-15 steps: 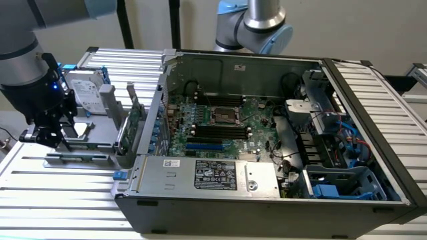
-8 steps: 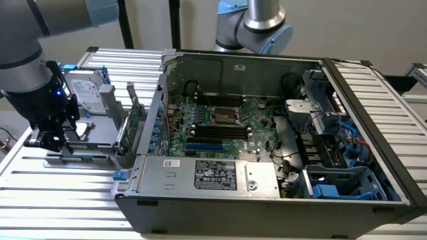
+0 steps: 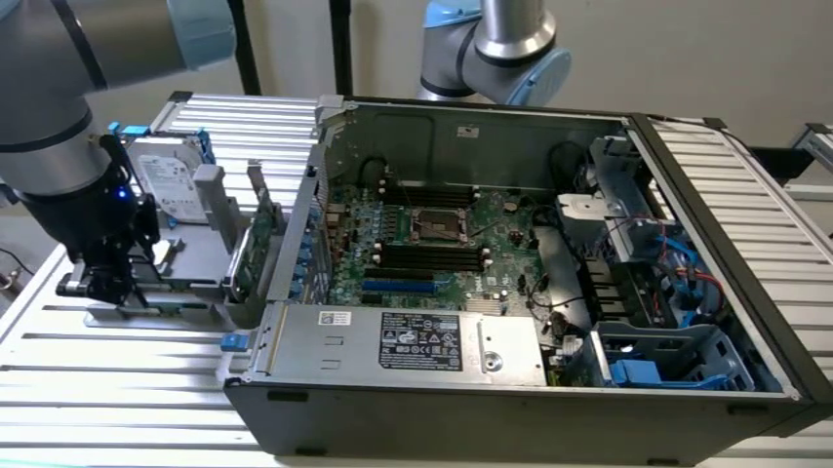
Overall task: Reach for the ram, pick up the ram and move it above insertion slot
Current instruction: 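Pick up the ram and move it above insertion slot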
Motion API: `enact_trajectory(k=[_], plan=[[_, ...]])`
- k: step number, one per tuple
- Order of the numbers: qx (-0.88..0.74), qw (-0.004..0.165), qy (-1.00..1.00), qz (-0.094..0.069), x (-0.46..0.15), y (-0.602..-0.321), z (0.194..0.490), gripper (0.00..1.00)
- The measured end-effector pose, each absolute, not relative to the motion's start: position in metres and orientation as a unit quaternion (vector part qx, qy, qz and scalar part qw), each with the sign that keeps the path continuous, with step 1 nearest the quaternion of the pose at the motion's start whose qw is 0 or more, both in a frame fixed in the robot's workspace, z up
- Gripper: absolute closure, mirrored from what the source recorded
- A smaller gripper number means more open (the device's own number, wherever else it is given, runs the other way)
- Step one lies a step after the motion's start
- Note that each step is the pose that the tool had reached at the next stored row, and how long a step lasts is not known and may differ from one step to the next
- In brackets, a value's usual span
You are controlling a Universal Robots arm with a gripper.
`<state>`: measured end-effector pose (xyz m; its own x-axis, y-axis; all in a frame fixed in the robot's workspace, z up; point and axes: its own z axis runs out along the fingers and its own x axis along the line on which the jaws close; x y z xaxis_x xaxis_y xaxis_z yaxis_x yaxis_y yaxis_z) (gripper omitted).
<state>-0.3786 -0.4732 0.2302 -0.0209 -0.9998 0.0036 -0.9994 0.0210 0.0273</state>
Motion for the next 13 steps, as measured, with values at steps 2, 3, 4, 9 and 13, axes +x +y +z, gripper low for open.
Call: enact_trajectory(k=[2,3,4,9,13], plan=[[0.700,0.011,-0.714,-0.009,-0.379,-0.473,0.226,0.58],[0.700,0.011,-0.714,-0.008,-0.379,-0.473,0.225,0.58],[0.700,0.011,-0.714,-0.008,-0.379,-0.473,0.223,0.58],[0.701,0.011,-0.713,-0.008,-0.379,-0.473,0.215,0.58],[0.702,0.011,-0.712,-0.008,-0.379,-0.473,0.210,0.58]])
